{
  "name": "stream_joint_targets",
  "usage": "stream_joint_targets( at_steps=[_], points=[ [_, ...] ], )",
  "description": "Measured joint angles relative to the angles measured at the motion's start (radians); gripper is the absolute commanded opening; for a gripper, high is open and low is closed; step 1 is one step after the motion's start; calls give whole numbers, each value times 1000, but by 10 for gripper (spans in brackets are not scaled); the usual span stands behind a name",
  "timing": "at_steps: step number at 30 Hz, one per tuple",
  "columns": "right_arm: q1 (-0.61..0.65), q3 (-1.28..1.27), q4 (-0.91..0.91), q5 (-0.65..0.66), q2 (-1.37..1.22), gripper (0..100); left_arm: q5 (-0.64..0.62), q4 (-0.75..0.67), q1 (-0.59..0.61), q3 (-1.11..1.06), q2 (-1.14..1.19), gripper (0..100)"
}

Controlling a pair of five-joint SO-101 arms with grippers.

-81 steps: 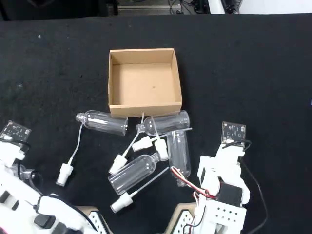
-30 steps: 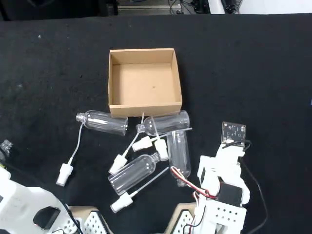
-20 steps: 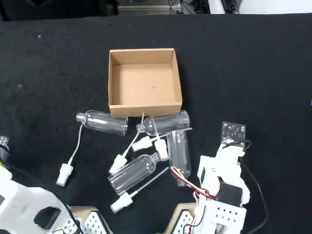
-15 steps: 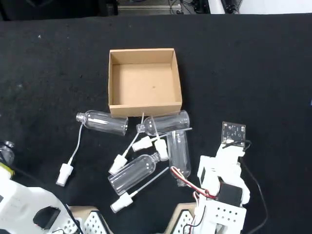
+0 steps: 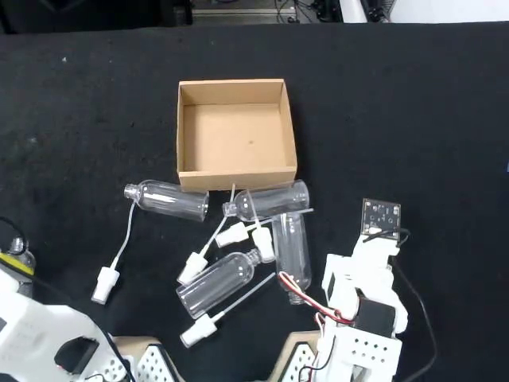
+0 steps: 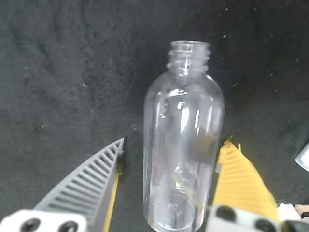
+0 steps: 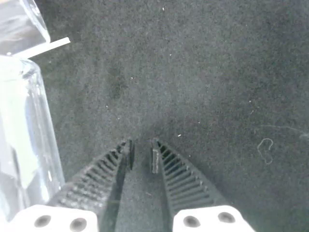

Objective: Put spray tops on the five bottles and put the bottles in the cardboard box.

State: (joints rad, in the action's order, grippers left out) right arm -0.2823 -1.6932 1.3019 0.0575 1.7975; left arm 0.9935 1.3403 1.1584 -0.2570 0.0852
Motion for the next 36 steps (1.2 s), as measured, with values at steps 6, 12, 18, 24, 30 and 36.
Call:
stream_joint_targets(
  at_steps=[6,12,18,24,30,36],
  points=[
    [0,0,0,0,0,50,9,-15,-72,0,0,282],
    [0,0,0,0,0,50,9,-130,-97,-38,0,282],
    [0,0,0,0,0,50,15,-235,-94,-163,2,282],
    [0,0,0,0,0,50,60,-250,-61,-170,2,282],
    [0,0,0,0,0,50,103,-247,-23,-170,2,281],
    [0,0,0,0,0,50,117,-247,-20,-170,2,198]
  ],
)
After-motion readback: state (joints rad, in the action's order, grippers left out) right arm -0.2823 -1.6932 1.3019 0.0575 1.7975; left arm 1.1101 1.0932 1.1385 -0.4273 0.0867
